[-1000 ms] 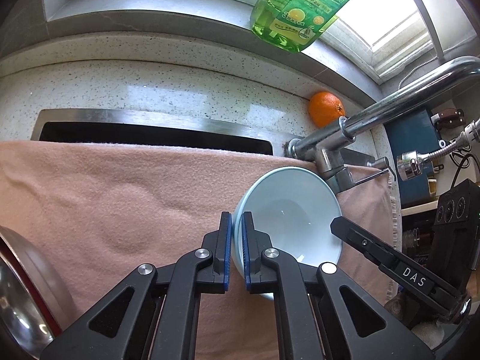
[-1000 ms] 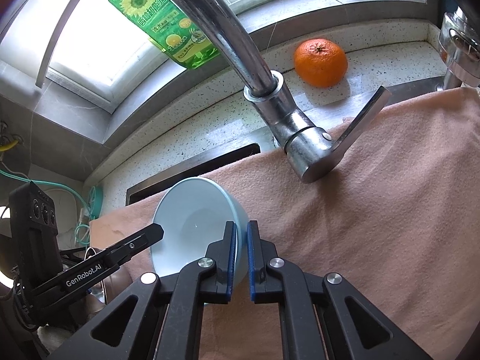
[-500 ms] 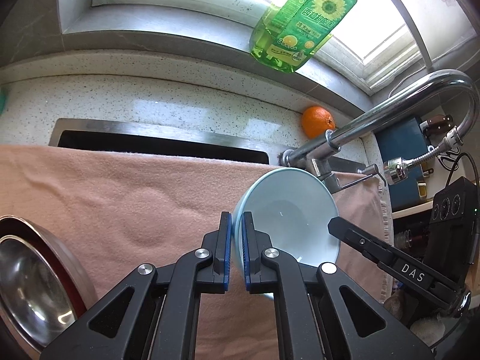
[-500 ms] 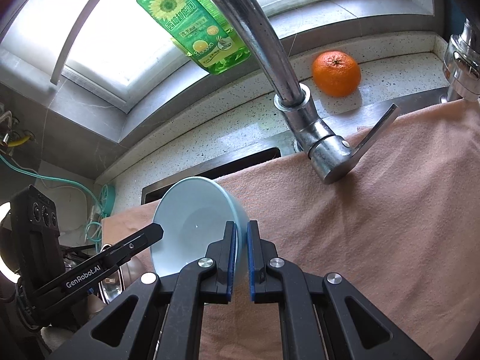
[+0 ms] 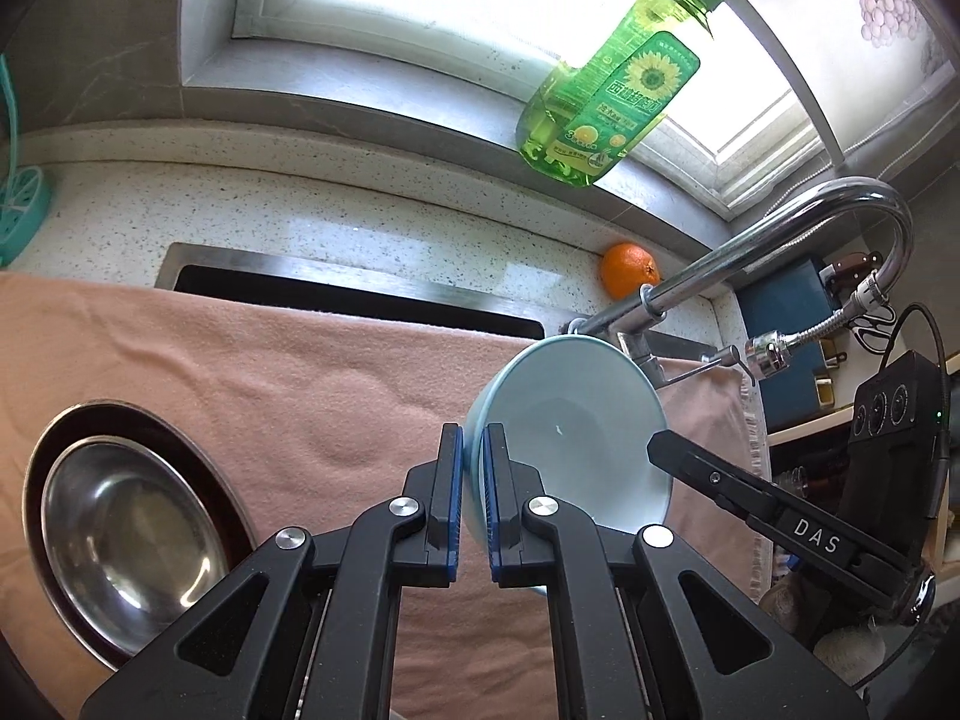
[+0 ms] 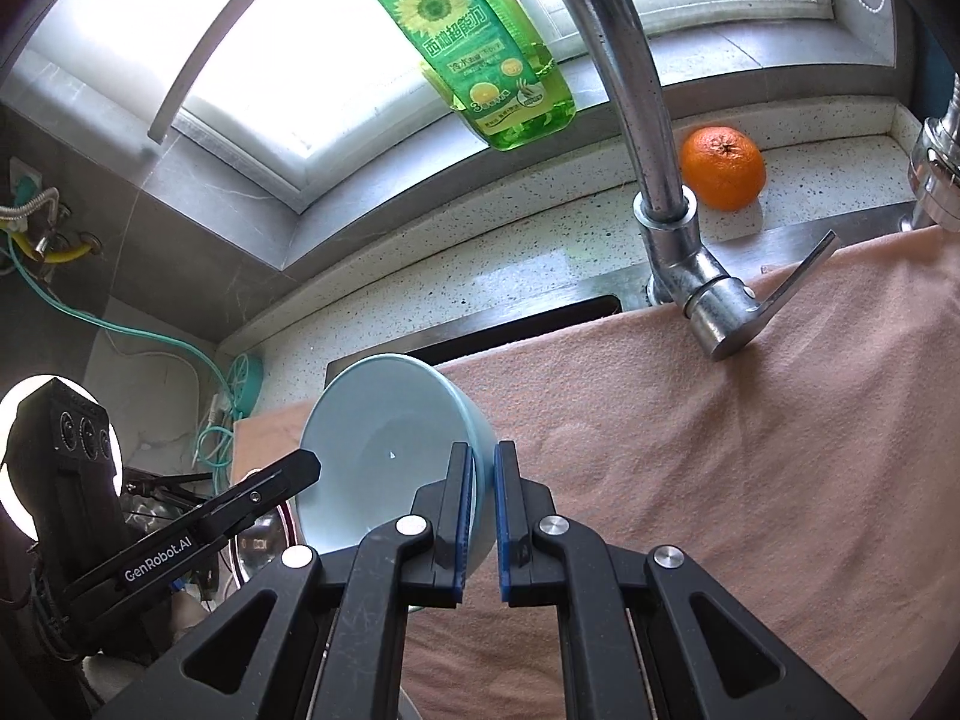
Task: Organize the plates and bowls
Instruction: 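Lift the pale blue bowl with both tools and carry it toward the steel bowls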
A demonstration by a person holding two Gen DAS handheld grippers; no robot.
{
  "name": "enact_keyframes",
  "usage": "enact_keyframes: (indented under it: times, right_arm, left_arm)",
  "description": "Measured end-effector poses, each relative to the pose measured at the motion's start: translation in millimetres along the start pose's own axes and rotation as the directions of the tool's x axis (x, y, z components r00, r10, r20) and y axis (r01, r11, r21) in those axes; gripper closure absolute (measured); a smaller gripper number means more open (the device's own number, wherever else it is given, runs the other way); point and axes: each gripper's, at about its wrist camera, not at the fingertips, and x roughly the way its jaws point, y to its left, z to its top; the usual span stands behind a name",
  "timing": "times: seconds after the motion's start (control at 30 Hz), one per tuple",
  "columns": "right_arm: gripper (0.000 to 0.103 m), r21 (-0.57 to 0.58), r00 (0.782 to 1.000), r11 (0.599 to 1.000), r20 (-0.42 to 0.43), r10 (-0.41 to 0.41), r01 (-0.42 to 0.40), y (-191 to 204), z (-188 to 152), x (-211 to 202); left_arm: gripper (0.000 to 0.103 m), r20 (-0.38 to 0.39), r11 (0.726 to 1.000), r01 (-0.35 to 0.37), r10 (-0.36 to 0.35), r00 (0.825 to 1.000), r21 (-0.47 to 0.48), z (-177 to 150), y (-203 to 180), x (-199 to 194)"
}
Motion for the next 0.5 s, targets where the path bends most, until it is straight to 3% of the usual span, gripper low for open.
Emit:
enact_keyframes:
  times: [0.5]
  right_arm:
    - [0.096, -0.081, 1.000, 0.996, -0.014, 0.026, -0.028, 54.9, -21.2, -1.8]
  left_arm:
    - [0.098, 0.062, 0.998, -0.014, 0.018, 0.998, -0.058, -16.2, 39.1, -44.4]
